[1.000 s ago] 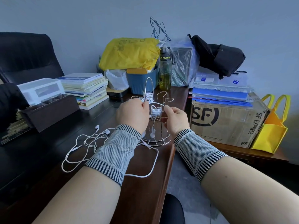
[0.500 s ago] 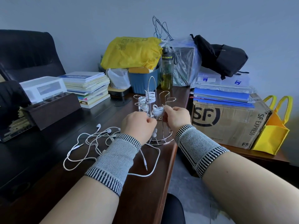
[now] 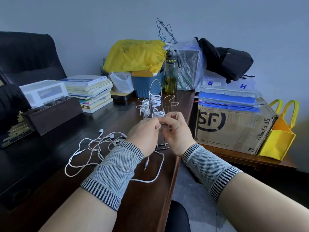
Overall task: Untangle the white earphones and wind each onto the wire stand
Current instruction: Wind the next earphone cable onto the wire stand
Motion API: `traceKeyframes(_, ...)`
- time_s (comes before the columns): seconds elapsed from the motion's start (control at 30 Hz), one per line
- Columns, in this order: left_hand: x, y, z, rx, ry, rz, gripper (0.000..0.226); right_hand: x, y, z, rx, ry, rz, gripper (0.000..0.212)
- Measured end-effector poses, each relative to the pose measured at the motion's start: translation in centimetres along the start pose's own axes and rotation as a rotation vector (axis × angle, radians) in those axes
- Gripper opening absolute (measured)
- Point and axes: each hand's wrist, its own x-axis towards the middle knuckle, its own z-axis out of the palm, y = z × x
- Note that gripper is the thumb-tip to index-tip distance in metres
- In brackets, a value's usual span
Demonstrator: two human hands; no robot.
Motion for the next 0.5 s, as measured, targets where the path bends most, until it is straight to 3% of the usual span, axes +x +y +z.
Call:
traceKeyframes(0.23,0.3,0.1,-1.7,-0.005,0.062,-0.028,0.02,0.7,0.1,-0.2,0.046,0.088,0.104,0.008)
traceKeyframes(0.4,0.7,0.0,-4.3,-0.148,-0.015,0.017,0.019,1.2,0.0,-0.4,0.245,0.133,0.271,0.019)
traceKeyframes(0.5,1.6,0.5,-5.0,-0.247,0.083,0.041,0.018,1.3,-0.4,-0.3,0.381,0.134,0.367,0.018)
